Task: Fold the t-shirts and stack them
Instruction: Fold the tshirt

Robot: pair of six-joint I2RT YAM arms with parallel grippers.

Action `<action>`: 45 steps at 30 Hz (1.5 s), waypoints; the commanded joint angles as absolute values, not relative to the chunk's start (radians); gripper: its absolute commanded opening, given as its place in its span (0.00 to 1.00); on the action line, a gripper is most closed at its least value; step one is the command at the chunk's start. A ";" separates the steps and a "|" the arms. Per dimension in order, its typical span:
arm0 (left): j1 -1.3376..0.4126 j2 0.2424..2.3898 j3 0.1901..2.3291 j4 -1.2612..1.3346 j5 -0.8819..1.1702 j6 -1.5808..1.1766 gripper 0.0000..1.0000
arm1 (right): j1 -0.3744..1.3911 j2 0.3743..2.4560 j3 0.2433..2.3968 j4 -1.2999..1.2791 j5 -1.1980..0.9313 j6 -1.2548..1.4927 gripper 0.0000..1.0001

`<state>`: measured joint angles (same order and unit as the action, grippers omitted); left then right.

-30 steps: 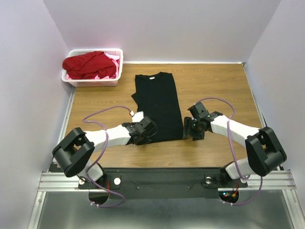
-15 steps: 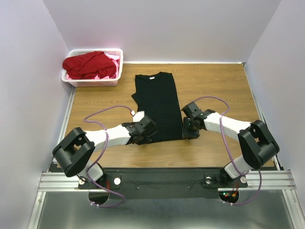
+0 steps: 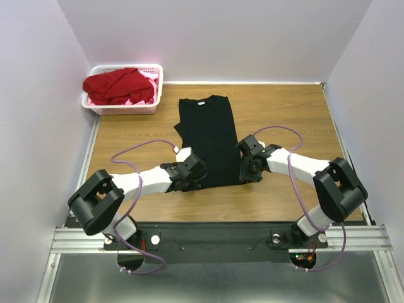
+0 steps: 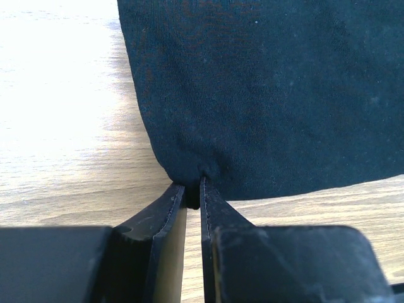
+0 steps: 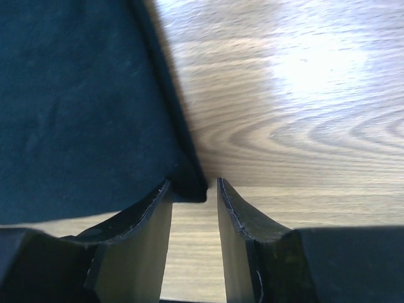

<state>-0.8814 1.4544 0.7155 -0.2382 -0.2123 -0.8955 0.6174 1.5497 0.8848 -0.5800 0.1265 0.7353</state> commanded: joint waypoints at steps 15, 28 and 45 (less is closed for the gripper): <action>-0.884 1.442 0.655 -0.304 -0.169 -0.897 0.00 | 0.666 1.715 0.795 -0.560 0.060 0.710 0.20; -0.911 1.225 0.615 -0.422 -0.036 -0.896 0.00 | 0.666 1.465 0.796 -0.788 0.115 0.607 0.01; -1.029 1.071 0.892 -0.692 -0.260 -1.060 0.00 | 0.658 1.295 1.193 -1.118 0.218 0.569 0.01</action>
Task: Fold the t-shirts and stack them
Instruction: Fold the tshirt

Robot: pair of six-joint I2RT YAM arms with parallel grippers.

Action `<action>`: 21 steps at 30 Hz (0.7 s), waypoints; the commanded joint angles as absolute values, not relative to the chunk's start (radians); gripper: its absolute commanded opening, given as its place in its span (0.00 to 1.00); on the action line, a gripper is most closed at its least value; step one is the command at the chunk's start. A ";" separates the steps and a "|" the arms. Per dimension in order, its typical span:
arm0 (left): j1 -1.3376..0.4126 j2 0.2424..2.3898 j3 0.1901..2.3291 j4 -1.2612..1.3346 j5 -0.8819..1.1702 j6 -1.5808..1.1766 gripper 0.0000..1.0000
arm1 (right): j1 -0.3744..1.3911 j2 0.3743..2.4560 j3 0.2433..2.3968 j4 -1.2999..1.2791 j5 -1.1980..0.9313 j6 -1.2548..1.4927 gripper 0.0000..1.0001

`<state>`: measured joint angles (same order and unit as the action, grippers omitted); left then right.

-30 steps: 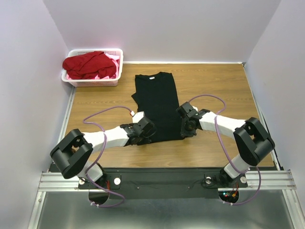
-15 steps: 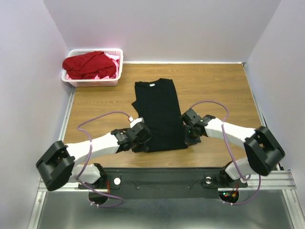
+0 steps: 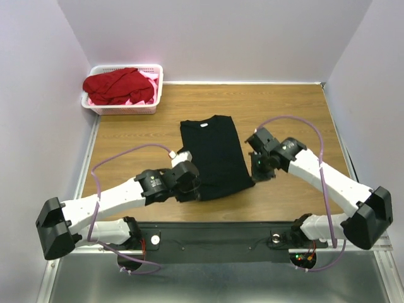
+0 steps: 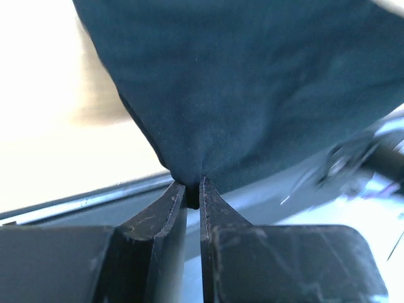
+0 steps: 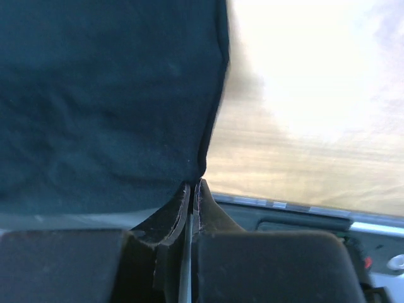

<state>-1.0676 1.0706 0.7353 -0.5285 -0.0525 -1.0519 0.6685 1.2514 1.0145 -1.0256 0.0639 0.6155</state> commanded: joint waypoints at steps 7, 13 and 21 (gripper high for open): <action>-0.945 1.101 1.029 -0.612 -0.360 -0.999 0.00 | 0.629 1.459 1.494 -1.134 0.273 0.476 0.01; -0.879 1.160 1.100 -0.577 -0.394 -0.925 0.00 | 0.594 1.552 1.650 -1.131 0.278 0.428 0.01; -0.755 1.172 1.109 -0.497 -0.373 -0.828 0.00 | 0.549 1.655 1.789 -1.115 0.270 0.379 0.01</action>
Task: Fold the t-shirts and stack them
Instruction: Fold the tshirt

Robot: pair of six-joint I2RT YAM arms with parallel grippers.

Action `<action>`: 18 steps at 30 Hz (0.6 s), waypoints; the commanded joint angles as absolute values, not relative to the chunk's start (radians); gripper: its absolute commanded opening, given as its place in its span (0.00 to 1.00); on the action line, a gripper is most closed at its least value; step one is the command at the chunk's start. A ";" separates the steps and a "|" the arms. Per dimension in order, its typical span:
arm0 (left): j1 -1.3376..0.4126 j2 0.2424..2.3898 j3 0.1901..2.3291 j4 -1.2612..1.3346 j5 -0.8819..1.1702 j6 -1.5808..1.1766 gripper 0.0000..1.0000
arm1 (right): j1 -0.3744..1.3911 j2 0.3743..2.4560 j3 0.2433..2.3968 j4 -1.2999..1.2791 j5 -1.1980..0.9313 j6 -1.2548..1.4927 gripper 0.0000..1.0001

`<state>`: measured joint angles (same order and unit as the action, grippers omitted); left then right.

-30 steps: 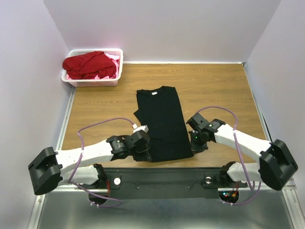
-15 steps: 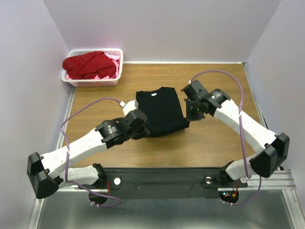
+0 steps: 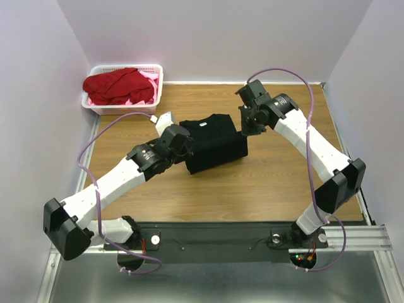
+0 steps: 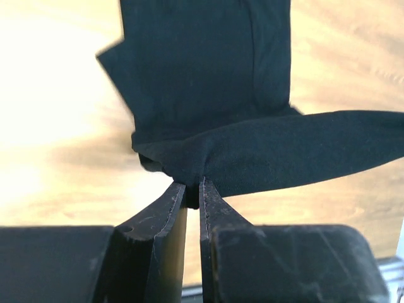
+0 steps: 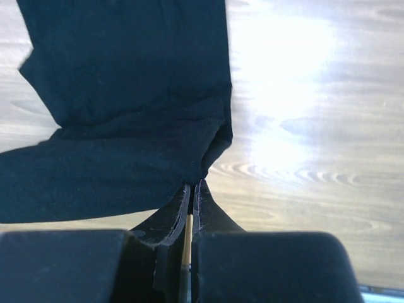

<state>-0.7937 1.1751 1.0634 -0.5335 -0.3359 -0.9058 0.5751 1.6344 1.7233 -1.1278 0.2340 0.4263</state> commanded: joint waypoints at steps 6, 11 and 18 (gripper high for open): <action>-0.692 1.216 1.108 -0.428 -0.313 -0.735 0.00 | 0.523 1.733 1.861 -1.094 0.247 0.354 0.01; -0.643 1.261 1.118 -0.381 -0.284 -0.686 0.00 | 0.500 1.804 1.931 -1.072 0.229 0.336 0.01; -0.574 1.342 1.144 -0.328 -0.241 -0.631 0.00 | 0.477 1.911 2.031 -1.063 0.210 0.318 0.01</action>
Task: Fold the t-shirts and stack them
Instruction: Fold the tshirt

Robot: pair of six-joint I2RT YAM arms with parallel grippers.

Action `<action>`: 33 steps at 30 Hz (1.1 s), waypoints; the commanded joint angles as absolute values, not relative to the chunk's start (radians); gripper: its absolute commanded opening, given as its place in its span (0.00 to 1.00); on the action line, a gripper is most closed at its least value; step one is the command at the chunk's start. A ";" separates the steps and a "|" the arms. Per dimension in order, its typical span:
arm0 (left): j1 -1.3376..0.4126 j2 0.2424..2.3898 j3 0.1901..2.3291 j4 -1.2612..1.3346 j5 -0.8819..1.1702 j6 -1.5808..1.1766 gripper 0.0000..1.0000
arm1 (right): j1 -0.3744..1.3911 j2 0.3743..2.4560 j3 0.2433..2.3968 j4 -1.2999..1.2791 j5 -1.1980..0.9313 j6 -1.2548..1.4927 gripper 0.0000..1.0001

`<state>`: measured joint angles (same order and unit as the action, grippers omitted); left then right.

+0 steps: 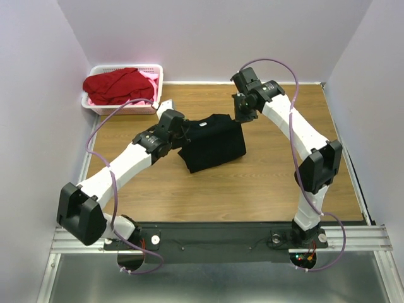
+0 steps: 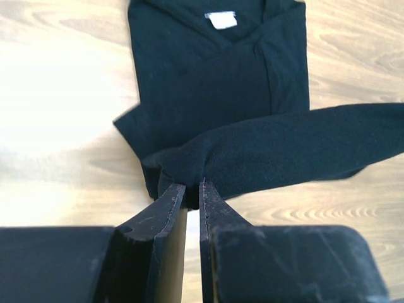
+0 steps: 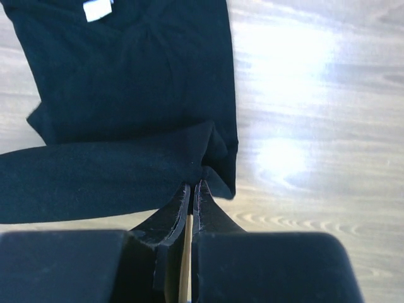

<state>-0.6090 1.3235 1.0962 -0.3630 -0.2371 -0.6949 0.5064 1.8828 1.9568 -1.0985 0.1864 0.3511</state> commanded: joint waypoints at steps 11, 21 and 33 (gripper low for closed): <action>-0.494 1.477 1.192 -0.281 -0.170 -0.569 0.00 | 0.437 2.049 2.140 -1.043 0.172 0.298 0.01; -0.437 1.583 1.253 -0.255 -0.126 -0.503 0.00 | 0.391 2.151 2.212 -1.017 0.121 0.287 0.01; -0.385 1.697 1.312 -0.227 -0.098 -0.471 0.00 | 0.351 2.266 2.312 -0.979 0.086 0.276 0.01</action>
<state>-0.4129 1.6924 1.2617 -0.2234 -0.0704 -0.5190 0.3935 2.2601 2.2589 -1.0340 0.0490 0.3050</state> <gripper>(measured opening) 0.207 0.037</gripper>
